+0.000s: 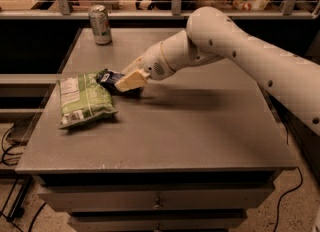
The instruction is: Move rxbar blueberry near green jalapeno chip bag
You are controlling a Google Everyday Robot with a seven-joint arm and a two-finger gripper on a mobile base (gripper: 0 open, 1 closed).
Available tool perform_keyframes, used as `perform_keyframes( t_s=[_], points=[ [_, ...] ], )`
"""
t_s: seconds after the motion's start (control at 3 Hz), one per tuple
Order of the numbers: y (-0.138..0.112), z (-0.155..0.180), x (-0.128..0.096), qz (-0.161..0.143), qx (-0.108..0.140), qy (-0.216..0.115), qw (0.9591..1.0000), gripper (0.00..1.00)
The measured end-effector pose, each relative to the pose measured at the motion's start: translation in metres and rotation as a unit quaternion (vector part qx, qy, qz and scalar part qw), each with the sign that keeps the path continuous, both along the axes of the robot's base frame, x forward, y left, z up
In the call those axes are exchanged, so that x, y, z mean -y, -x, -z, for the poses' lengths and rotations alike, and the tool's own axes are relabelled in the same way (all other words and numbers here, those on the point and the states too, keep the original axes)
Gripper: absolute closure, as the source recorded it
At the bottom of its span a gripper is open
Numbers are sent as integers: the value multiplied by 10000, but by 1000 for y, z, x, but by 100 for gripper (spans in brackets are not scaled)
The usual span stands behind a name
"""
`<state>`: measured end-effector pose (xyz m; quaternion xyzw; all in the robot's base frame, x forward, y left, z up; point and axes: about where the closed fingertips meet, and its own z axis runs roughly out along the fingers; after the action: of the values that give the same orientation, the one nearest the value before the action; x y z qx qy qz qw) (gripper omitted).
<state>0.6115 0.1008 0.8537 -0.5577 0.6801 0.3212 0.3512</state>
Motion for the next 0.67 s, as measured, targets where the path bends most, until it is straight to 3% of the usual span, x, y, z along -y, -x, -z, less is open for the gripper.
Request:
perform_keyframes(
  t_s=[0.33, 0.67],
  points=[
    [-2, -7, -10, 194, 90, -99, 9997, 15],
    [-2, -7, -12, 207, 106, -114, 9997, 0]
  ],
)
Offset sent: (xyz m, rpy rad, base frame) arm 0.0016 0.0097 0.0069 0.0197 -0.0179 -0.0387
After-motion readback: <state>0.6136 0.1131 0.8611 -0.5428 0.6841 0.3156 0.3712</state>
